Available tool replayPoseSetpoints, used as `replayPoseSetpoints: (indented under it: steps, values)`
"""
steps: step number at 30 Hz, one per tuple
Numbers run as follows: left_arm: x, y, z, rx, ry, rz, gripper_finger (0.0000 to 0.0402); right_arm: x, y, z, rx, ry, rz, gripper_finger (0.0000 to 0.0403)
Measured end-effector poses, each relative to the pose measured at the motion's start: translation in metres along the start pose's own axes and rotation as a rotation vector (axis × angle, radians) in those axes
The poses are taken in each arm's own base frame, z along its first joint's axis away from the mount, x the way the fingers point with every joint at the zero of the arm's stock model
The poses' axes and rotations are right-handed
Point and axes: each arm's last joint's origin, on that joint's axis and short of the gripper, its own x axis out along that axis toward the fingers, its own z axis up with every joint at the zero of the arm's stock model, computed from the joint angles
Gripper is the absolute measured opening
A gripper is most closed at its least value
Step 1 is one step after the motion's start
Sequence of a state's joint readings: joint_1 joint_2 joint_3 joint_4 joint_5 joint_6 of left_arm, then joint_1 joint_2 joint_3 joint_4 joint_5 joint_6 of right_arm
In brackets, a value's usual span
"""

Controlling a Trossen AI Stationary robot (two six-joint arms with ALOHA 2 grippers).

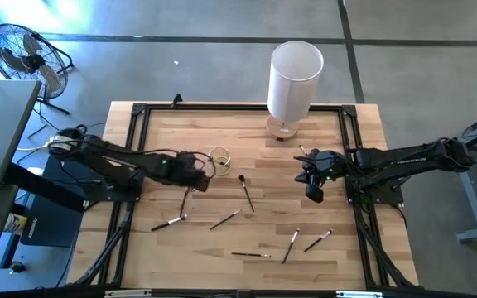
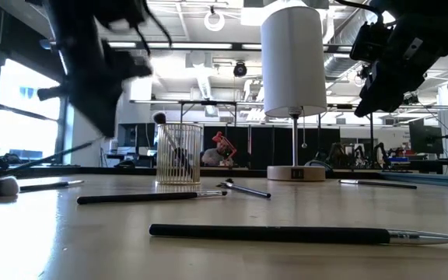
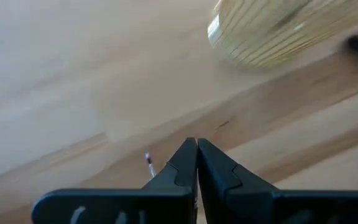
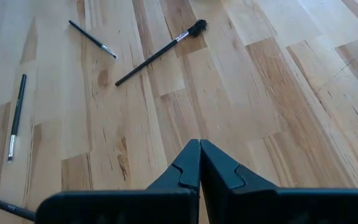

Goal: Put items in baskets/containers
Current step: Put the black eyeshadow brush into the yellow holder

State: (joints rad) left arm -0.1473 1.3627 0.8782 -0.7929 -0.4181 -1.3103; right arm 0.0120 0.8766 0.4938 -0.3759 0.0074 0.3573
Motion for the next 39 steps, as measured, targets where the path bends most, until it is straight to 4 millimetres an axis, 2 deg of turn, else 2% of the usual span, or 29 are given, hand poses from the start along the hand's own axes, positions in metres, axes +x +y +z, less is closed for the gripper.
replayPoseSetpoints:
  steps: [6, 9, 12, 16, 20, 25, 30, 34, 39]
  values:
    - [-0.047, -0.013, 0.004, -0.081, -0.486, -0.16, 0.0, 0.0, 0.0, 0.0, -0.011, -0.005, 0.002, 0.0]
    - [-0.058, -0.019, 0.009, -0.111, -0.68, -0.192, 0.0, 0.0, 0.0, 0.001, -0.011, -0.006, 0.002, 0.0]
    - [-0.061, -0.025, 0.015, -0.087, -0.783, -0.172, 0.0, 0.0, 0.0, 0.001, -0.019, -0.01, 0.003, 0.0]
    - [-0.053, -0.036, 0.029, -0.052, -0.818, -0.152, 0.0, 0.0, 0.0, 0.001, -0.025, -0.014, 0.004, 0.0]
    - [-0.054, -0.043, 0.044, 0.031, -0.849, -0.145, 0.0, 0.0, 0.001, 0.002, -0.035, -0.022, 0.002, 0.0]
    - [-0.044, -0.041, 0.058, 0.083, -0.849, -0.094, 0.0, 0.0, 0.001, 0.002, -0.048, -0.024, 0.001, 0.0]
    - [-0.031, -0.037, 0.068, 0.09, -0.817, -0.122, 0.0, 0.0, 0.001, 0.002, -0.053, -0.023, -0.001, 0.0]
    - [-0.013, -0.042, 0.071, 0.129, -0.812, -0.15, 0.0, 0.0, 0.001, 0.002, -0.062, -0.023, -0.001, 0.0]
    - [-0.002, -0.049, 0.074, 0.159, -0.81, -0.171, 0.0, 0.0, 0.001, 0.002, -0.063, -0.023, -0.001, 0.0]
